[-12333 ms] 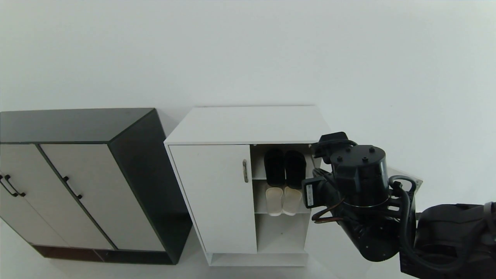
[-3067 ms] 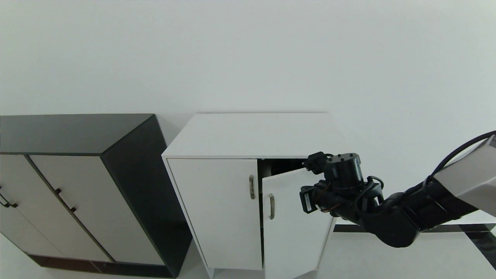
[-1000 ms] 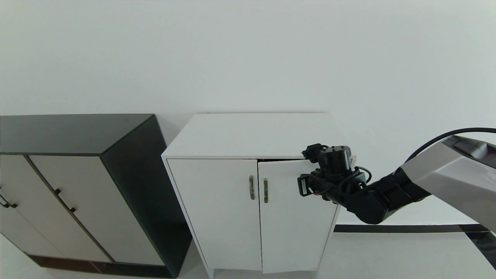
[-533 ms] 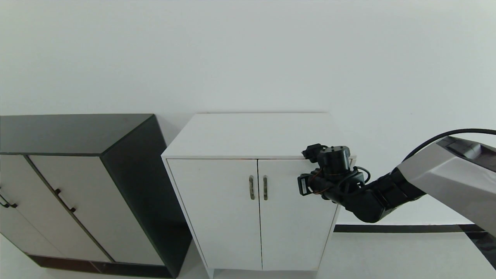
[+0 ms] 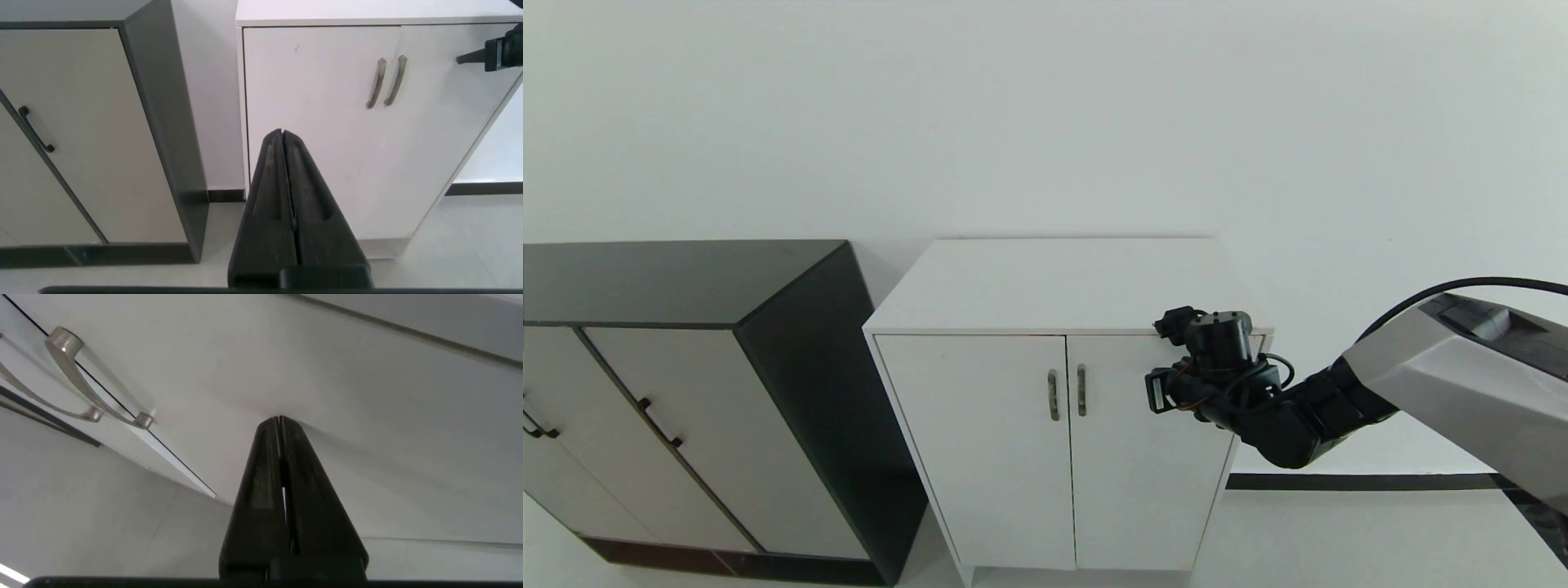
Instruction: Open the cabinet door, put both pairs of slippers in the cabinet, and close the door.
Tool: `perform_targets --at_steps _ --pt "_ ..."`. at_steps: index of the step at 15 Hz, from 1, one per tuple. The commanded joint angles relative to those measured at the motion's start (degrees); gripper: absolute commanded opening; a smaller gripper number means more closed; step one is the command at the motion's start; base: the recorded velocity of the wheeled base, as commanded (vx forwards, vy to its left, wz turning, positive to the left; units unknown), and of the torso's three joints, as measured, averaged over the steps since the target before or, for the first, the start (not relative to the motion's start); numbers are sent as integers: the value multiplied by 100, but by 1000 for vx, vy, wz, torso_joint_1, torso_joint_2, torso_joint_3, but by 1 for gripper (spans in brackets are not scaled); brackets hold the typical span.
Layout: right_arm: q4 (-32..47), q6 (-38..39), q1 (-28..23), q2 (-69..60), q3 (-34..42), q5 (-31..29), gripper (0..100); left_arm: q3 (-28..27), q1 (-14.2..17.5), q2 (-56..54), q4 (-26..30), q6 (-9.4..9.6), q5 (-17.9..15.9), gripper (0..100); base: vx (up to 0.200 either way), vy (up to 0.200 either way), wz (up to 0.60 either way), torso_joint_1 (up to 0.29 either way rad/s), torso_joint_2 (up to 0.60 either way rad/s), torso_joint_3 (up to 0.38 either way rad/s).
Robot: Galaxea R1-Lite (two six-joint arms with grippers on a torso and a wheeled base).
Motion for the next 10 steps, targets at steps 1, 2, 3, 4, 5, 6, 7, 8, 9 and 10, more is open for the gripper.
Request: perform_targets --at_steps 1,2,3,4,5,6,7,8,9,10 --pt "-12 -1 -24 104 -107 -4 0 0 1 -1 -1 0 1 0 0 0 0 0 0 0" --pt "-12 -1 -24 104 -125 -4 0 0 1 -1 -1 0 1 0 0 0 0 0 0 0" --pt "-12 -1 -24 104 -116 -4 0 0 1 -1 -1 0 1 0 0 0 0 0 0 0" --pt "-12 8 -24 69 -81 -4 0 0 1 -1 -1 0 1 0 0 0 0 0 0 0" --pt "-21 8 -15 16 16 -4 0 0 1 -1 -1 0 1 0 0 0 0 0 0 0" --pt "-21 8 -15 -63 86 -4 0 0 1 -1 -1 0 1 0 0 0 0 0 0 0" --pt "-29 8 3 -265 315 -4 0 0 1 -1 -1 0 1 0 0 0 0 0 0 0" --pt "-100 17 3 -441 569 -4 0 0 1 -1 -1 0 1 0 0 0 0 0 0 0" --pt "-276 8 3 -626 912 -12 0 0 1 -1 -1 0 1 0 0 0 0 0 0 0" --pt "-486 -1 -6 -810 1299 -12 0 0 1 -1 -1 0 1 0 0 0 0 0 0 0"
